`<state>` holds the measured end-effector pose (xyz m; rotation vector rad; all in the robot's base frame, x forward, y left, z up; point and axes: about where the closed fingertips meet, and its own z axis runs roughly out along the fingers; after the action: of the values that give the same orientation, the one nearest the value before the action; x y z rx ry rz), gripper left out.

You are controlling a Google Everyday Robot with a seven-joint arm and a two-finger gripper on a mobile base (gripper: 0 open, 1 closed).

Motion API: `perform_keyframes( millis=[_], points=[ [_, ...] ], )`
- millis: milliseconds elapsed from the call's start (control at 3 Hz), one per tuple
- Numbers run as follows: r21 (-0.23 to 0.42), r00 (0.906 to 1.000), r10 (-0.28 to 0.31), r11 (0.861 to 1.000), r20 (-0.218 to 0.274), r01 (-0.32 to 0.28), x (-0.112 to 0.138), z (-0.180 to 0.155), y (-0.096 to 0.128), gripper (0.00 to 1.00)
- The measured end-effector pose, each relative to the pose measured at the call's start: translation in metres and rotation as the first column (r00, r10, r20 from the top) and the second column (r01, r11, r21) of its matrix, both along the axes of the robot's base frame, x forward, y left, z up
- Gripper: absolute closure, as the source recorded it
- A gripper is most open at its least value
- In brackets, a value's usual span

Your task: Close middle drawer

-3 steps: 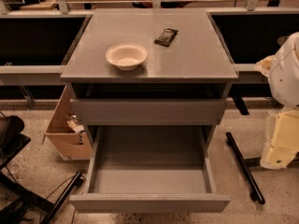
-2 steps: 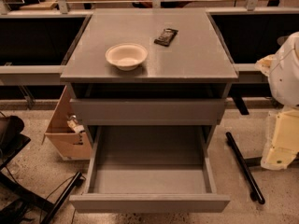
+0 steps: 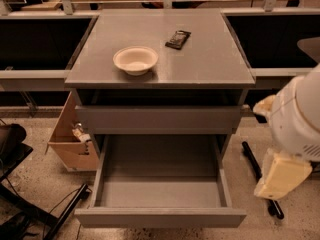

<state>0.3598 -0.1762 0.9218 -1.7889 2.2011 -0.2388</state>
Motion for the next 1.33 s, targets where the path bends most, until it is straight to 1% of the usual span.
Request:
perform_keyframes(
  millis=[333,667,1000,1333],
  points=[
    [0.026,0.9998,0.000,1.000,-0.018,0.000,-0.012,-0.059,0.021,0.42],
    [0.026,0.9982,-0.011,1.000,-0.058,0.013,-0.018,-0.139,0.032,0.66],
    [0.038,0.9895,-0.014,0.999,-0.144,0.020,-0.028,-0.219,0.035,0.89],
    [0.044,0.9867,-0.020,0.999,-0.162,0.027,-0.031,-0.233,0.033,1.00]
  ],
)
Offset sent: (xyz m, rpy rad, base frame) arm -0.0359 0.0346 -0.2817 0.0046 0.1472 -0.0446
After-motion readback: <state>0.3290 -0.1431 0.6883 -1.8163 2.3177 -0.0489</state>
